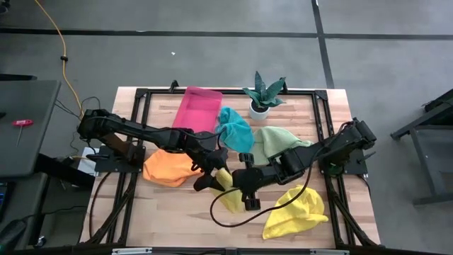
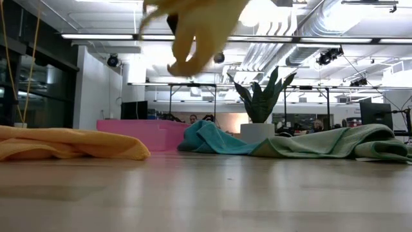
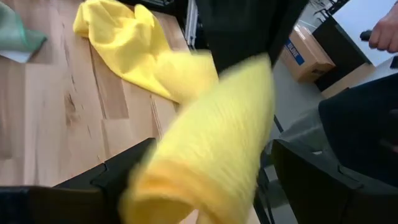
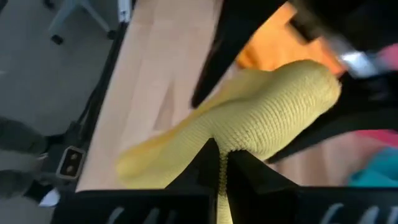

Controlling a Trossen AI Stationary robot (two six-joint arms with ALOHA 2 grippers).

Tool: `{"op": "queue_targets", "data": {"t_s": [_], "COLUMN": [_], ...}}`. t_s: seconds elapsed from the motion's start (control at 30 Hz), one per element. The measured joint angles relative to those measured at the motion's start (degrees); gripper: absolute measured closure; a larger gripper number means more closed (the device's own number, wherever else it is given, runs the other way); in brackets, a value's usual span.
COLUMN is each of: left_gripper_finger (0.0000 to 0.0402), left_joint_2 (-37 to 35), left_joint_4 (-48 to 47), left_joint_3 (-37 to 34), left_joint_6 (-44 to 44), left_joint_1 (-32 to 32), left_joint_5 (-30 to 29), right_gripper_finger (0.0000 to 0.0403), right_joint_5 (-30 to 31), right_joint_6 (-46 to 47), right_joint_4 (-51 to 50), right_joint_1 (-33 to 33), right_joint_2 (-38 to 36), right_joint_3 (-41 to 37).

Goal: Fold microfiber towels
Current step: Put the left folded yellow microfiber cloth into the red bin

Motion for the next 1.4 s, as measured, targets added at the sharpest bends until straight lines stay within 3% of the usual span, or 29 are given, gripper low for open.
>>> {"op": "queue_targets", "data": {"t_s": [0.33,0.47,0.7,0.93,1.07,1.2,1.4], "left_gripper_finger": [0.0095,0.0116,0.0220,0.0380,0.0389,0.0397,0.0399], "left_joint_2": [0.00,0.00,0.00,-0.33,-0.57,-2.92,-9.24], "left_joint_4": [3.06,5.10,3.50,0.92,0.64,-2.67,-12.74], "left_joint_3": [0.00,0.00,0.00,0.00,0.00,0.00,-0.02], "left_joint_6": [-0.89,-1.48,-0.32,0.91,-0.83,-0.82,1.80], "left_joint_1": [0.39,0.99,1.33,1.76,2.70,3.95,7.43], "left_joint_5": [2.38,1.95,1.76,-1.31,-1.58,-3.66,-6.47], "right_gripper_finger": [0.0403,0.0403,0.0403,0.0403,0.0401,0.0370,0.0275], "right_joint_5": [3.00,3.23,3.67,3.67,3.84,4.20,10.83], "right_joint_6": [1.09,2.63,3.10,3.10,4.15,7.71,10.79], "right_joint_4": [-7.29,-7.39,-7.36,-7.36,-7.36,-9.93,-19.97], "right_joint_1": [-0.31,-0.31,-0.31,-0.30,-0.28,-0.33,-0.45], "right_joint_2": [-0.10,-0.07,-0.04,-0.04,-0.04,-0.04,-0.04], "right_joint_3": [4.08,3.24,3.23,3.21,3.21,4.67,7.60]}}
